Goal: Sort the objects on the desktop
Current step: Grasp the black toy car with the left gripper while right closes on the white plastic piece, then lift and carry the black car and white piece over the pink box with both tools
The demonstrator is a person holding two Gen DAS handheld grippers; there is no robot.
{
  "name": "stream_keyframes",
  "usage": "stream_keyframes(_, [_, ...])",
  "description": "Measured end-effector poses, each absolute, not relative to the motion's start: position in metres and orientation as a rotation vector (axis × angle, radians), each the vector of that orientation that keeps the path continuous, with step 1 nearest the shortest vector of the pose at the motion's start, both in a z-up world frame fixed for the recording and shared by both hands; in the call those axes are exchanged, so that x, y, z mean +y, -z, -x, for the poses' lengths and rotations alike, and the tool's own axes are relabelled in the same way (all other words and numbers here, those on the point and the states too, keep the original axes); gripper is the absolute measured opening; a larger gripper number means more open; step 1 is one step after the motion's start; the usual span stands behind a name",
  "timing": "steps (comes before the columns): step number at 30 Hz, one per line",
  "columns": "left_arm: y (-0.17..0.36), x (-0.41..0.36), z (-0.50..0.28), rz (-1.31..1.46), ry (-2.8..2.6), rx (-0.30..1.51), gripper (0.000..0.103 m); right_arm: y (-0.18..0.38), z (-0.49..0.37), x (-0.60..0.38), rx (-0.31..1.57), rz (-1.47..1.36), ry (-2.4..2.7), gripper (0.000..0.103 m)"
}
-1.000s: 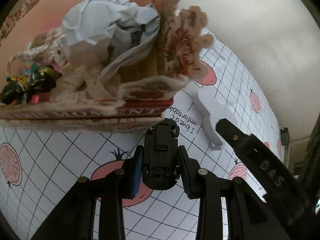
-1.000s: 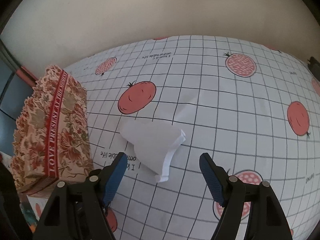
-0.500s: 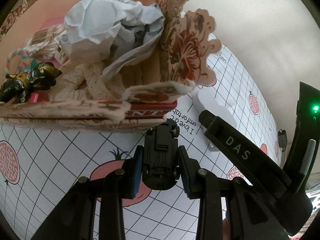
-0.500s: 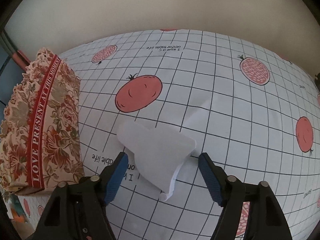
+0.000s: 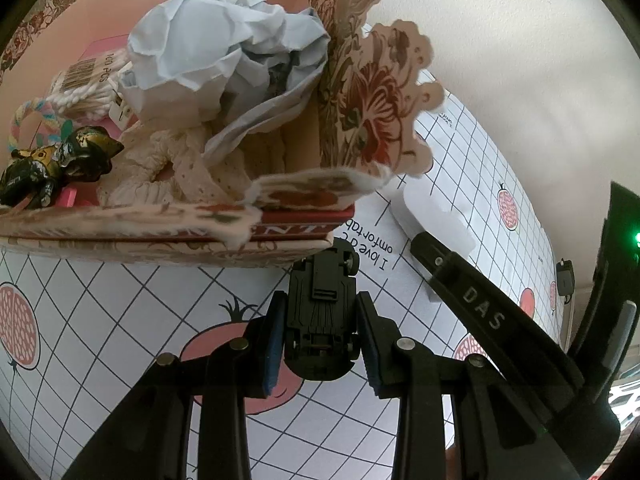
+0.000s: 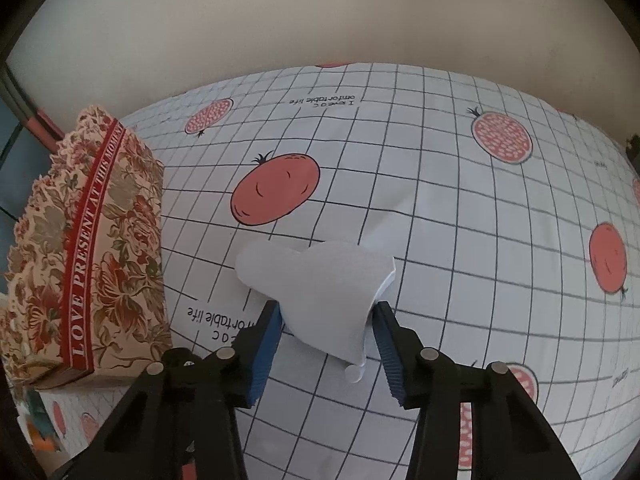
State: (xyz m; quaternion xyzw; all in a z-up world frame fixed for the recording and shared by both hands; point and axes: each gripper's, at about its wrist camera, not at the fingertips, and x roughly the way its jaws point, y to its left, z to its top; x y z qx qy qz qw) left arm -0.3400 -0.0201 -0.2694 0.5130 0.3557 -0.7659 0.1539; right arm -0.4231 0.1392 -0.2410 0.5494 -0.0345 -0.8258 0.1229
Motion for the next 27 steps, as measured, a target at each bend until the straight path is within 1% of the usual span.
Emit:
stream_keyframes(13, [0.266, -0.024, 0.343, -1.469, 2.199, 1.026, 0.035, 0.213, 0.375, 0.194, -0.443, -1.564, 2.494, 0.048])
stream_keyframes(19, [0.265, -0.024, 0.345, -1.486, 2.193, 1.028, 0.035, 0.198, 0.362, 0.208, -0.492, -1.544, 2.548, 0.047])
stream_keyframes(27, [0.257, -0.023, 0.347, -1.499, 2.200, 1.009, 0.035, 0.167, 0.330, 0.227, -0.628, -1.430, 2.609, 0.047])
